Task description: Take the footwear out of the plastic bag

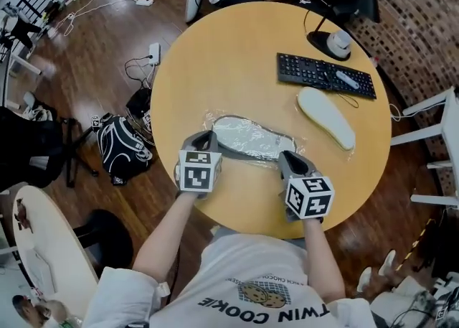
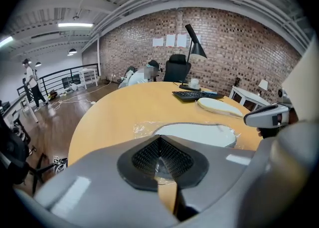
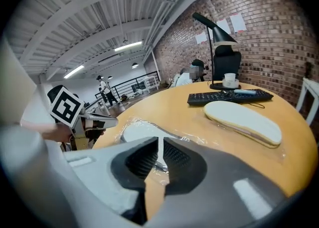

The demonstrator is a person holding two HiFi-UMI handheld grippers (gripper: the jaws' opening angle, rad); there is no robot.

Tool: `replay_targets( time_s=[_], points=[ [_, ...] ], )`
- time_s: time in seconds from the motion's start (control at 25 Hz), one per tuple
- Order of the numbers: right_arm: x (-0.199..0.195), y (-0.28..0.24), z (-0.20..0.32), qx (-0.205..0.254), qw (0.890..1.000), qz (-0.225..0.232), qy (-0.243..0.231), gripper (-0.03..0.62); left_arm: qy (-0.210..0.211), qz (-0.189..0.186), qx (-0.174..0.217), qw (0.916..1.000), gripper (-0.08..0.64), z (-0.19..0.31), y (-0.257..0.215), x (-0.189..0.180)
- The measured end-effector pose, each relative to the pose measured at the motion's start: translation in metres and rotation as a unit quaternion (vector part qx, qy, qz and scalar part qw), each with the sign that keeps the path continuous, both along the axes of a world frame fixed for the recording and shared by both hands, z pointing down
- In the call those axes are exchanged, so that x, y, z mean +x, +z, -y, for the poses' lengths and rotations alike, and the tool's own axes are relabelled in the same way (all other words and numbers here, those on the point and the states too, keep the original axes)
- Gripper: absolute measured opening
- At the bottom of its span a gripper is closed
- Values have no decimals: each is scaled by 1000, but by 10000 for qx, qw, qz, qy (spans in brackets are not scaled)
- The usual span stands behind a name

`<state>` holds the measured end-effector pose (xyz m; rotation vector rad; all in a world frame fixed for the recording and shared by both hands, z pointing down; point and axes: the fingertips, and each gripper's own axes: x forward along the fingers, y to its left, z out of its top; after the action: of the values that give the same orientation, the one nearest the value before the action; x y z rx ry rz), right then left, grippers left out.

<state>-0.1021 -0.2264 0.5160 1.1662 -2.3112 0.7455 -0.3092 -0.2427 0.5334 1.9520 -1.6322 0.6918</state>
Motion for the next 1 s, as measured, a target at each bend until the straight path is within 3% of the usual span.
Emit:
replay_targets(
  time_s=[0.48,0.68,1.0],
  points=[
    [34,33,15,-435,9954,-35,857,51,483,383,-439,9971,6,22,49,-28],
    [58,47,23,-717,9900,257,1192,62,593,490,-525,9957,6,23,59,-26],
    [69,63,23,-1275,9783,1028,1270,89,508,620,-642,9947,6,26,68,-33]
  ],
)
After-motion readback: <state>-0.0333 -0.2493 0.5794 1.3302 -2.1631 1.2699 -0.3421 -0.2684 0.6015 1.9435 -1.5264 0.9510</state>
